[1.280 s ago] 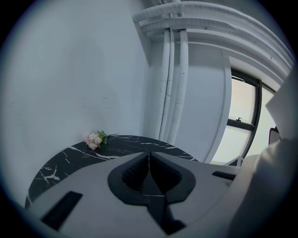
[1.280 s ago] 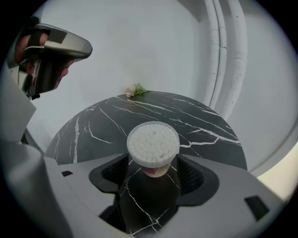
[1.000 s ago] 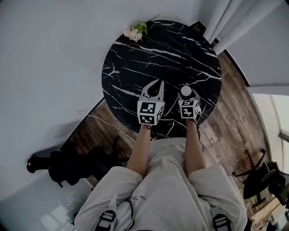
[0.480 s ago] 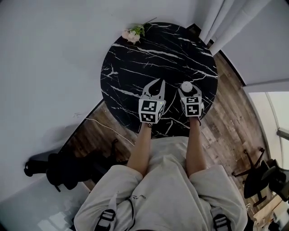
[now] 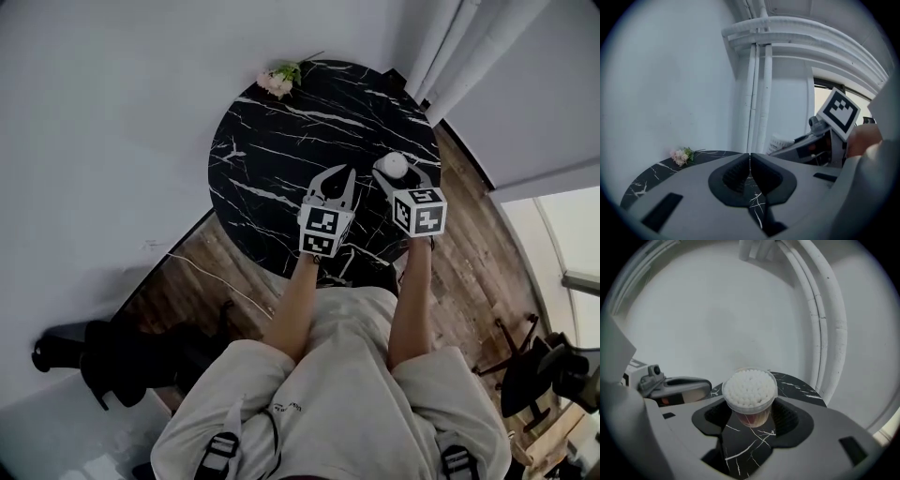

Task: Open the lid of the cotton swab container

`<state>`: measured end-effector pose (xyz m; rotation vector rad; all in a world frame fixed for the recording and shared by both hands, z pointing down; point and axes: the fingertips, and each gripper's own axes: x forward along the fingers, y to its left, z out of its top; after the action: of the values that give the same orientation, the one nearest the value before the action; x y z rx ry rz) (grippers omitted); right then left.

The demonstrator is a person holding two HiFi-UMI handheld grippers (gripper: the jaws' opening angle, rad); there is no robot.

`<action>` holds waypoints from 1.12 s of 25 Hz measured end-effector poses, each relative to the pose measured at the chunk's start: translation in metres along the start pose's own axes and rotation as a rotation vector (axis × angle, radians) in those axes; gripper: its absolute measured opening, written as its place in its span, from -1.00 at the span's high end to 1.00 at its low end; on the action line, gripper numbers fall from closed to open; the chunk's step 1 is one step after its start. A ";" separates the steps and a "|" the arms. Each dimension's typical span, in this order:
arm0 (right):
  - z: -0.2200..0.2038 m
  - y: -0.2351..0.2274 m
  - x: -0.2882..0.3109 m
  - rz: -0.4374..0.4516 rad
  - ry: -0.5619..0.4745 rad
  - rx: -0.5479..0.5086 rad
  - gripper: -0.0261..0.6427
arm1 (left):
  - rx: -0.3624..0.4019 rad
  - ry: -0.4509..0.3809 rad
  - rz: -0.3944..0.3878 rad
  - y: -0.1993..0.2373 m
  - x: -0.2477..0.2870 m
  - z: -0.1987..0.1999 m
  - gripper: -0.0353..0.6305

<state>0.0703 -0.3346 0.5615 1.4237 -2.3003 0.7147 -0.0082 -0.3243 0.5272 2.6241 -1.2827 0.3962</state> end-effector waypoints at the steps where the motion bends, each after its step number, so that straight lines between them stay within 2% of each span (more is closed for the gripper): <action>1: 0.007 0.005 -0.006 0.002 -0.017 -0.001 0.06 | 0.014 0.000 -0.008 -0.003 -0.004 0.000 0.82; 7: 0.041 0.036 -0.035 0.028 -0.082 -0.040 0.05 | 0.107 -0.005 -0.092 -0.023 -0.025 0.003 0.82; 10: 0.050 0.054 -0.044 0.067 -0.092 -0.061 0.06 | 0.118 -0.031 -0.130 -0.033 -0.030 0.003 0.79; 12: 0.053 0.064 -0.049 0.081 -0.091 -0.083 0.06 | 0.128 -0.028 -0.159 -0.041 -0.031 0.001 0.38; 14: 0.054 0.073 -0.054 0.092 -0.084 -0.105 0.06 | 0.147 -0.012 -0.164 -0.046 -0.033 -0.001 0.24; 18: 0.049 0.098 -0.055 0.145 -0.003 -0.193 0.05 | 0.176 0.017 -0.145 -0.048 -0.033 -0.007 0.10; 21: 0.041 0.116 -0.052 0.192 0.067 -0.249 0.06 | 0.189 0.015 -0.125 -0.044 -0.037 -0.004 0.08; 28: 0.034 0.141 -0.049 0.288 0.151 -0.266 0.06 | 0.226 -0.016 -0.123 -0.036 -0.045 0.009 0.08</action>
<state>-0.0358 -0.2668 0.4748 0.9028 -2.3977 0.5462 -0.0051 -0.2719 0.5027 2.8800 -1.1325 0.5294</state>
